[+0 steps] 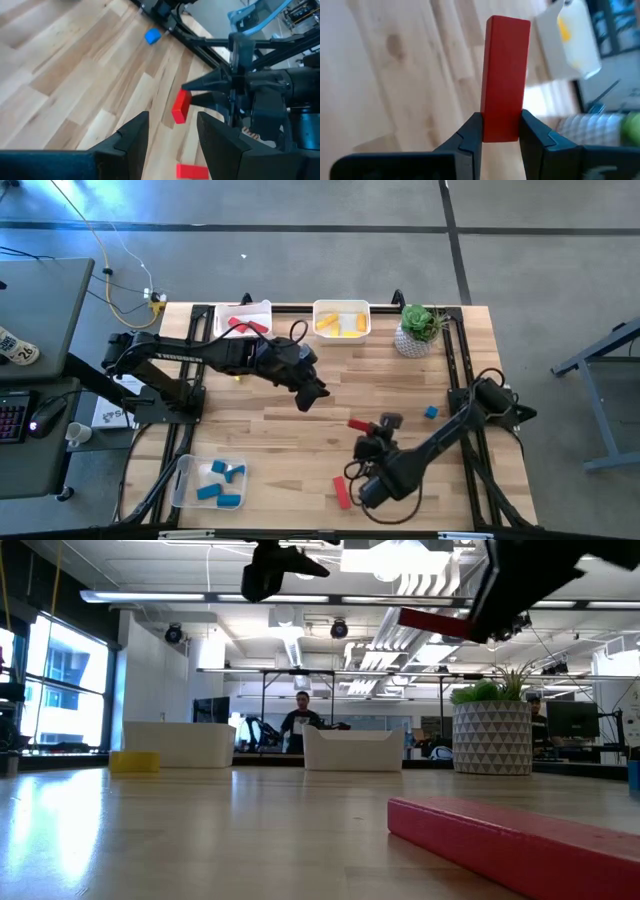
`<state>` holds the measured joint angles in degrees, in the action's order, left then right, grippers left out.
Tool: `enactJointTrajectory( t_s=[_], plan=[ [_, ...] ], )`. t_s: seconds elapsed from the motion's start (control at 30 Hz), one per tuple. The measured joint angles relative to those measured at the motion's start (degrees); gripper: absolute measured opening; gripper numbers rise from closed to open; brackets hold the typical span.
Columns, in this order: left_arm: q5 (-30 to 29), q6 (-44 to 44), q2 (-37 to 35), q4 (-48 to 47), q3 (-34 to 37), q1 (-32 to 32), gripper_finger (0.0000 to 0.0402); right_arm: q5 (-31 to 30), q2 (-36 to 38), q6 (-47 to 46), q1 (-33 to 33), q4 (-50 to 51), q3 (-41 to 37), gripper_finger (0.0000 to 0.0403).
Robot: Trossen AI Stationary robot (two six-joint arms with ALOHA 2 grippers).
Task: Sort & place blocks by color
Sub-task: Put the red block into the left white bin
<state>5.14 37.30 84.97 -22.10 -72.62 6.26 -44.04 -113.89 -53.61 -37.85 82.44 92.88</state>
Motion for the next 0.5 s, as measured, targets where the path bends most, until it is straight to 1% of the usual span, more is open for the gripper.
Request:
enactJointTrajectory(
  t_s=[0.13, 0.37, 0.5],
  plan=[
    [0.4, 0.8, 0.0, -1.8, 0.0, 0.0, 0.0156, -3.5, 0.0, 6.9, 2.3, -1.6, 0.0, 0.0071],
    [3.6, 2.8, 0.0, -2.8, 0.0, 0.0, 0.0156, -6.2, 0.1, 19.4, 5.1, -9.2, 0.0, 0.0071],
    [3.9, 3.7, 0.0, -4.3, 0.0, -0.4, 0.0156, -7.6, 0.7, 26.1, 5.8, -14.6, 0.0, 0.0071]
  ],
)
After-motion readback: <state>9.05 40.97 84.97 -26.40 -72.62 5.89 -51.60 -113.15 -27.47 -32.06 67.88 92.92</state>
